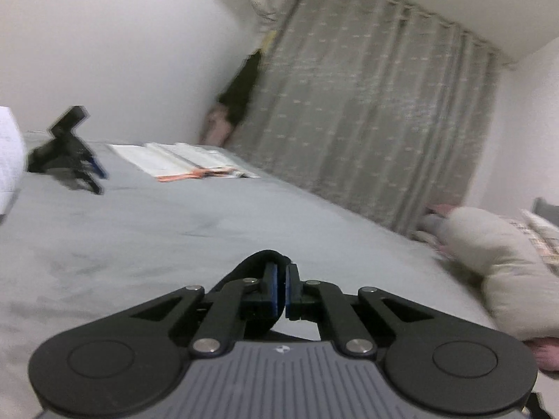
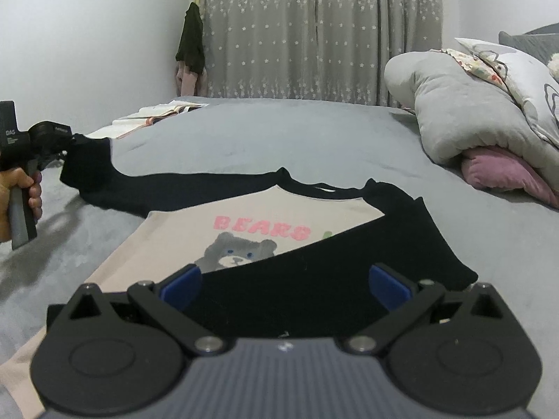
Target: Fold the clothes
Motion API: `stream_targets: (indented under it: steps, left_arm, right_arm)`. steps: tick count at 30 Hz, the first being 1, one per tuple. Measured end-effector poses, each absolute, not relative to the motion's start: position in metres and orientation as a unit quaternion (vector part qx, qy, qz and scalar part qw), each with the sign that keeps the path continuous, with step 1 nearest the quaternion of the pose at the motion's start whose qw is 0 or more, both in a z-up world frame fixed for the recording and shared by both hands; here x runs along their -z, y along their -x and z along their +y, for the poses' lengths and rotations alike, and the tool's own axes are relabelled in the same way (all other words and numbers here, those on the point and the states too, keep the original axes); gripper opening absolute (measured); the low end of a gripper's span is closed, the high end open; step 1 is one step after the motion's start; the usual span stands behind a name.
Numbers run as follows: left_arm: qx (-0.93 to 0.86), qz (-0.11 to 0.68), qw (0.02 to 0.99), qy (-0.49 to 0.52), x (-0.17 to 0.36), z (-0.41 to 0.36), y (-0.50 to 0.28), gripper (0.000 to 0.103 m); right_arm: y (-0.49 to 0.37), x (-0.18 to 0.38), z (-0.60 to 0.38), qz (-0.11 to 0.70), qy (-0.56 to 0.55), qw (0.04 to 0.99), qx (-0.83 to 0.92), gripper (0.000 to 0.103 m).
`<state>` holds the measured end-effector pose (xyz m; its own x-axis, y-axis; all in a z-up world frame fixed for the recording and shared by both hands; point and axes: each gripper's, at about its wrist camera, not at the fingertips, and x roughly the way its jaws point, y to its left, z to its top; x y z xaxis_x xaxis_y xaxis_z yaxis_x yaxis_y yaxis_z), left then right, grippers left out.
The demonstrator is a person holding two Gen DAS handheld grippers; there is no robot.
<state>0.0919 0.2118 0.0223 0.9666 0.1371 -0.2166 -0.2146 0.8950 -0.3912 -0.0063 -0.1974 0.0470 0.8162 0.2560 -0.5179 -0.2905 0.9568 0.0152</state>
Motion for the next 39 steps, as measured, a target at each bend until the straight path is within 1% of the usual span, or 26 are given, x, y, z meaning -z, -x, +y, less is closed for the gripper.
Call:
stream_targets:
  steps: [5,11,17,26,28,32,35,36,37,39]
  left_arm:
    - [-0.014,0.087,0.977,0.196,-0.042,0.17,-0.081,0.001]
    - [0.067,0.11,0.977,0.17,-0.051,0.117,-0.068,0.001]
    - [0.134,0.152,0.97,0.136,-0.042,0.069,-0.052,0.001]
    - [0.24,0.2,0.947,0.076,-0.026,0.001,-0.02,0.001]
    - [0.269,0.208,0.939,0.054,-0.023,-0.011,-0.012,0.001]
    - [0.338,0.239,0.91,-0.025,-0.01,-0.042,0.006,0.002]
    - [0.362,0.248,0.894,-0.092,-0.002,-0.06,0.018,0.007]
    - [0.368,0.249,0.888,-0.118,0.0,-0.067,0.024,0.016]
    - [0.371,0.248,0.886,-0.123,0.001,-0.067,0.028,0.025]
    - [0.379,0.245,0.883,-0.13,0.002,-0.068,0.037,0.031]
  right_arm:
    - [0.007,-0.057,-0.207,0.264,0.003,0.954,-0.145,0.103]
    - [-0.002,-0.058,-0.23,0.31,-0.076,0.936,-0.149,0.103]
    - [-0.012,-0.051,-0.26,0.352,-0.179,0.908,-0.14,0.103]
    - [-0.019,-0.035,-0.279,0.383,-0.306,0.855,-0.168,0.102]
    - [-0.021,-0.031,-0.282,0.389,-0.333,0.841,-0.175,0.102]
    - [-0.024,-0.018,-0.284,0.41,-0.382,0.807,-0.187,0.102]
    - [-0.023,-0.016,-0.279,0.416,-0.369,0.811,-0.183,0.101]
    - [-0.023,-0.015,-0.277,0.418,-0.364,0.812,-0.181,0.101]
    - [-0.023,-0.015,-0.276,0.42,-0.358,0.814,-0.18,0.101]
    - [-0.021,-0.02,-0.271,0.416,-0.337,0.825,-0.182,0.1]
